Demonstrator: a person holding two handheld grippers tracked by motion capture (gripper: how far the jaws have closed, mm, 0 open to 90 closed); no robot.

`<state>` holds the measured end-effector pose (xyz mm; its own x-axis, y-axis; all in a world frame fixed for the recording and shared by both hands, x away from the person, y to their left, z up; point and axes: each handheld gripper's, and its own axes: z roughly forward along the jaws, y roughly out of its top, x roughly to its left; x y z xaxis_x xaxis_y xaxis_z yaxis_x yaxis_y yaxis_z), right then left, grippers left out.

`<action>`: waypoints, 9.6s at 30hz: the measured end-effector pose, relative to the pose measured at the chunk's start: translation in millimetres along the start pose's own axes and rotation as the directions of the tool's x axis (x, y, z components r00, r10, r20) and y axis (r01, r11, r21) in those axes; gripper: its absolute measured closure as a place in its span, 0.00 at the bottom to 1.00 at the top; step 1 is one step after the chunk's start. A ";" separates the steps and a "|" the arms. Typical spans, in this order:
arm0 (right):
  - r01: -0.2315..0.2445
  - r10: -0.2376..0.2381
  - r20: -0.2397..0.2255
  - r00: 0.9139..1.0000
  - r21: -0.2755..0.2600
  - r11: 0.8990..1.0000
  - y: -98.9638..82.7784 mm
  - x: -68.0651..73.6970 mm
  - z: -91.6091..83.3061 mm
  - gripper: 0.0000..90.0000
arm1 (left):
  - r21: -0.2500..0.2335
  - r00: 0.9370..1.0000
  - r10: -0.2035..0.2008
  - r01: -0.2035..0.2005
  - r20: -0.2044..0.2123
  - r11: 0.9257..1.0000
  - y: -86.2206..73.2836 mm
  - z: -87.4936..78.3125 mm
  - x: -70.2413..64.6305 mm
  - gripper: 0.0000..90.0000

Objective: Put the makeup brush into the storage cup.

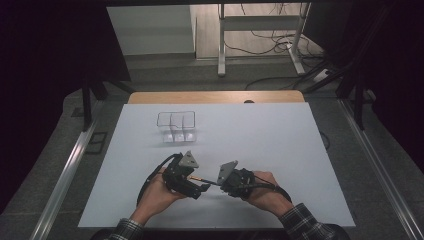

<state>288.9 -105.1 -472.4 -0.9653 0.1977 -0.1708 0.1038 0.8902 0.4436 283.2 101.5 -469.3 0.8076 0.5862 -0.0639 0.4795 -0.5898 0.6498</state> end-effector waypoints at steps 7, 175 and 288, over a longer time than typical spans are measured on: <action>-0.061 0.061 0.011 0.998 -0.003 0.998 -4.3 -5.8 -1.0 0.95 | -0.002 0.997 0.022 -0.022 -0.071 1.000 -4.3 -3.2 5.8 0.03; -0.344 0.362 0.051 0.931 -0.216 0.914 -61.1 -19.9 -24.4 0.00 | -0.229 0.957 -0.274 0.290 0.100 0.929 -37.0 -58.0 61.4 0.92; -0.588 0.629 0.084 0.773 -0.276 0.760 -180.7 -26.1 -86.9 0.00 | -0.323 0.953 -0.284 0.238 -0.103 0.916 49.9 -75.7 149.9 0.92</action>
<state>274.5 -306.7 -471.7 -0.6611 0.7467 0.0733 0.5806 0.4473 0.6803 402.2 202.0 -389.2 0.5983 0.7836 -0.1670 0.5206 -0.2219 0.8245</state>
